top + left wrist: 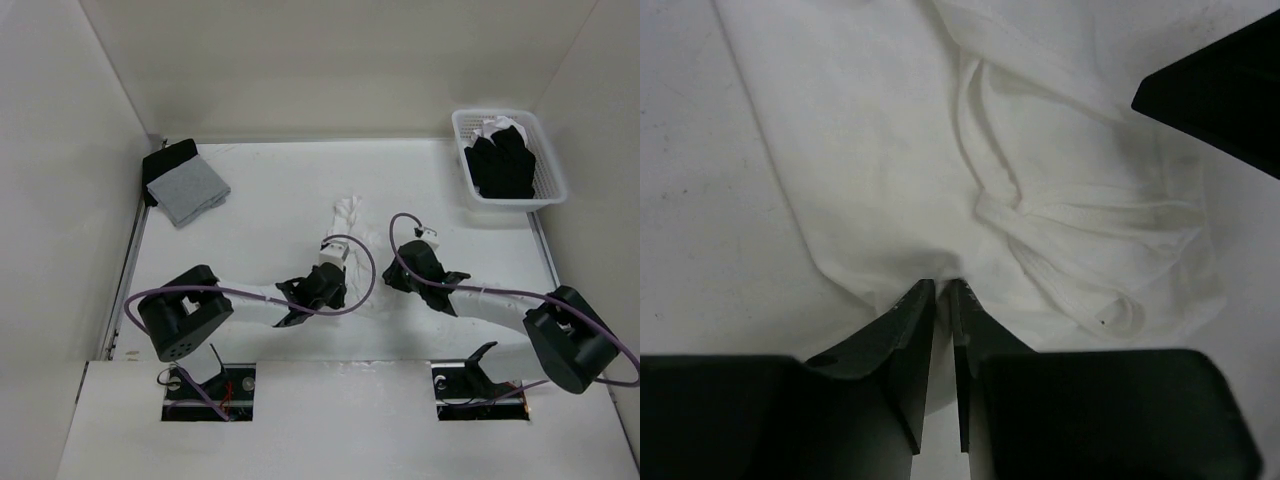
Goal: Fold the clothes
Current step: Flatten the tank top out
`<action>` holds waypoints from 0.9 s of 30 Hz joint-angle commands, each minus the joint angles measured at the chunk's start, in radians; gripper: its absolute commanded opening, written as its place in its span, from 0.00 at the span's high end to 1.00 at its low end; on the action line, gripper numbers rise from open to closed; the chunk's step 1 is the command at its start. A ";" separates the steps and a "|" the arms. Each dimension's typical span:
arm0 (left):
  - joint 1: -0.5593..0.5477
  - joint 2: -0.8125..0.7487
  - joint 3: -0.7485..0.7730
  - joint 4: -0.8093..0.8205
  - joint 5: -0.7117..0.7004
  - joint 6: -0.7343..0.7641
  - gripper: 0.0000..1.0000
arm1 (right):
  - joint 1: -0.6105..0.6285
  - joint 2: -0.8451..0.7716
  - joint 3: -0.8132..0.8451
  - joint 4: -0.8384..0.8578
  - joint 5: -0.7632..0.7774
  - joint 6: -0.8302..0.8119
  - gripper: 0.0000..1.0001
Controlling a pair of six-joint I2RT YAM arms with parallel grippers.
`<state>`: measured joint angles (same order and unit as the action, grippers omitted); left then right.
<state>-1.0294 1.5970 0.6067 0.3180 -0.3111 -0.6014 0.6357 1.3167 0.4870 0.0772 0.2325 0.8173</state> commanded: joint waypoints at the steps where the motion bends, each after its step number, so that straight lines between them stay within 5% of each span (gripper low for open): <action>1: 0.082 0.009 0.041 0.006 -0.057 -0.011 0.92 | 0.005 0.022 0.010 -0.002 -0.013 0.025 0.76; 4: 0.140 0.009 0.073 0.006 -0.054 -0.020 0.93 | 0.012 0.038 0.021 -0.016 -0.073 0.040 0.88; 10: 0.298 0.017 0.175 0.003 -0.013 -0.032 0.94 | 0.156 0.033 -0.002 0.094 -0.180 0.189 0.91; 14: 0.401 -0.052 0.196 0.000 0.024 -0.026 0.72 | 0.236 0.007 0.019 0.144 -0.136 0.217 0.71; 16: 0.427 -0.121 0.135 0.000 0.024 -0.040 0.69 | 0.224 -0.004 0.033 0.141 -0.114 0.189 0.69; 22: 0.325 -0.340 -0.083 -0.170 0.101 -0.202 0.87 | 0.138 -0.013 0.087 0.154 -0.085 0.062 0.81; 27: 0.127 -0.388 -0.188 -0.197 0.081 -0.483 0.83 | 0.086 -0.019 0.101 0.206 -0.056 -0.007 0.86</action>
<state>-0.8227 1.2243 0.4648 0.1715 -0.2455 -0.8665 0.7464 1.3243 0.5457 0.1970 0.1379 0.8776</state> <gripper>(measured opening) 0.154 0.142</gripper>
